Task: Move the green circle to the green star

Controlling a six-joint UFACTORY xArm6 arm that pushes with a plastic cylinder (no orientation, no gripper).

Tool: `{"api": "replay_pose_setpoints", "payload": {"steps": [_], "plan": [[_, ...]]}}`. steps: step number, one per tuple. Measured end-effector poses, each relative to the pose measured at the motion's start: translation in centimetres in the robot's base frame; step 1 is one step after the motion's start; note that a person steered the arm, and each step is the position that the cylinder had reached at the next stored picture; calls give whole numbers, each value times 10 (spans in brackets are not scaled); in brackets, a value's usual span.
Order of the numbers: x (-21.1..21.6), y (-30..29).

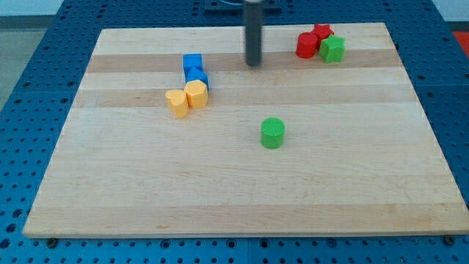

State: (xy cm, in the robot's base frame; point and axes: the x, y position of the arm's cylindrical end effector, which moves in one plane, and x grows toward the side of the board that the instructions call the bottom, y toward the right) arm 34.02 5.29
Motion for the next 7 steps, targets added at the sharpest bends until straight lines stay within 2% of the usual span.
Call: {"api": "replay_pose_setpoints", "payload": {"steps": [1,2,3,4,5,6,7], "plan": [[89,80],[172,31],[182,-36],[144,9],[74,37],[68,31],[91,-8]]}}
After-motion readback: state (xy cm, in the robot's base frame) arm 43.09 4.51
